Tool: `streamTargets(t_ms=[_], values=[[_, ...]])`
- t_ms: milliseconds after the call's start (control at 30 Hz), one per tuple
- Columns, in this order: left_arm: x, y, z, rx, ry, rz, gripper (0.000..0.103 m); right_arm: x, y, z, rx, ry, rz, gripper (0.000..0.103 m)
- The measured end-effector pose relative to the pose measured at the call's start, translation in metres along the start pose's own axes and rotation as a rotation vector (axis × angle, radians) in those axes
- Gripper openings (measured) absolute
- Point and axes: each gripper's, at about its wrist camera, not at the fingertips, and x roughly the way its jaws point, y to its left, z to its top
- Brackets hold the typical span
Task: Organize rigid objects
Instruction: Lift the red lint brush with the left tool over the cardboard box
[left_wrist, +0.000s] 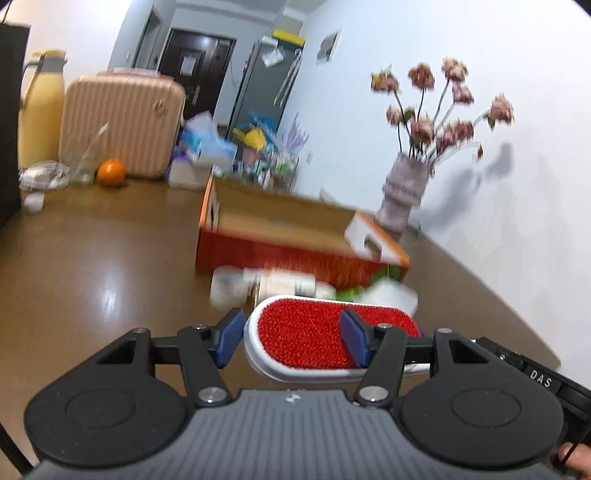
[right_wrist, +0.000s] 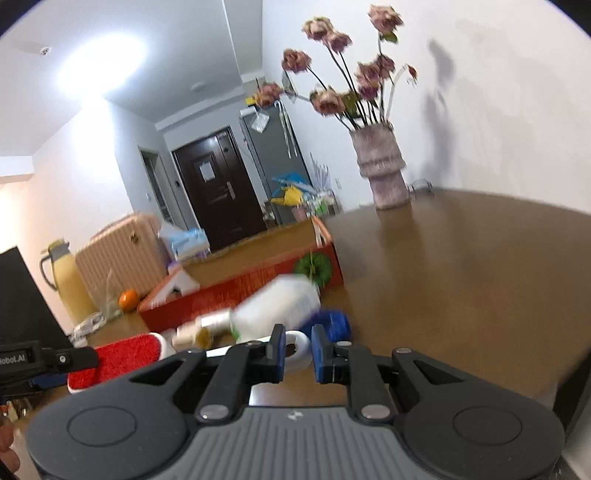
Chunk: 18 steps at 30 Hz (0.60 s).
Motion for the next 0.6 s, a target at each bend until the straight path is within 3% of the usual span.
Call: streamTargets(t_ms=[133, 333, 600], values=[[0.033, -0.001, 0.041, 0.008, -0.062, 0.009, 0.059, 0.041, 0.006, 0.043, -0.024, -0.013, 0.027, 0.016], [0.111, 0.021, 0.093, -0.042, -0.027, 0.025, 0.058, 0.133, 0.013, 0.095, -0.046, 0.027, 0.067, 0.02], [0.194, 0.049, 0.102, -0.021, 0.026, 0.103, 0.058, 0.244, 0.024, 0.096, -0.132, 0.168, 0.039, 0.022]])
